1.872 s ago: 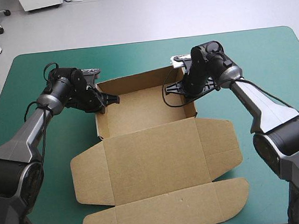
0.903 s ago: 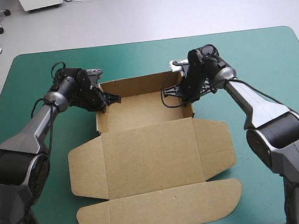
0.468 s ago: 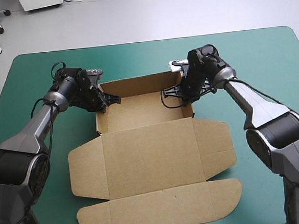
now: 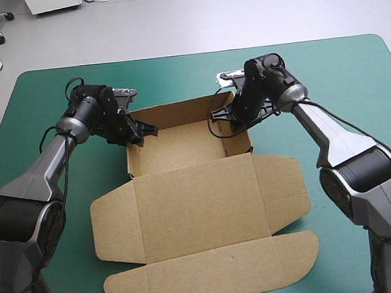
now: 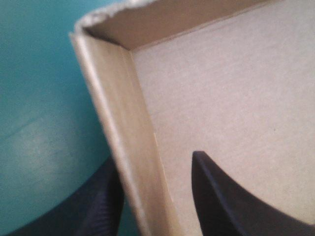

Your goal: Fold the box

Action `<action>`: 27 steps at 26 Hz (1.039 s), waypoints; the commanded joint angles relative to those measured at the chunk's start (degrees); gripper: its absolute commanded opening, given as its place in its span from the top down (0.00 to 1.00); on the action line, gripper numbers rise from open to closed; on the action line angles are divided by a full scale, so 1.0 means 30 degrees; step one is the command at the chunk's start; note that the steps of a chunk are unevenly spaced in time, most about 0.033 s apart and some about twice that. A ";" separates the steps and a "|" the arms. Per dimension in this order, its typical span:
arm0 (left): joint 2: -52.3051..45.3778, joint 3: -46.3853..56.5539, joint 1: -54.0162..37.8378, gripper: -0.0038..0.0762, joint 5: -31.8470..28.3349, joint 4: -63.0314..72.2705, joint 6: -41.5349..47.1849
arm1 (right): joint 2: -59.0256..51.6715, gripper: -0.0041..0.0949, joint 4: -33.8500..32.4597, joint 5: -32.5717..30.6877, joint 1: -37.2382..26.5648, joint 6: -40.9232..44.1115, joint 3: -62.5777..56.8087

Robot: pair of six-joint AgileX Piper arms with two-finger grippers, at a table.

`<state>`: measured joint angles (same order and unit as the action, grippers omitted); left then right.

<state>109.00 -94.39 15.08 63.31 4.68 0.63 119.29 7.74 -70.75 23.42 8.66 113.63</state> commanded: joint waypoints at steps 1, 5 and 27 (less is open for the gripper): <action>-0.1086 -0.1247 0.0109 0.54 -0.0188 0.0270 -0.0044 | -0.1137 0.52 0.0006 -0.0243 -0.0043 -0.0525 0.0987; -0.1047 -0.1328 0.0109 0.50 -0.0188 0.0270 -0.0331 | -0.1137 0.47 -0.0267 -0.0243 -0.0043 -0.0782 0.0987; -0.6165 -0.1570 0.0109 0.40 -0.0426 0.0255 -0.1874 | -0.8034 0.47 -0.2360 -0.0243 -0.0077 -0.1556 0.0949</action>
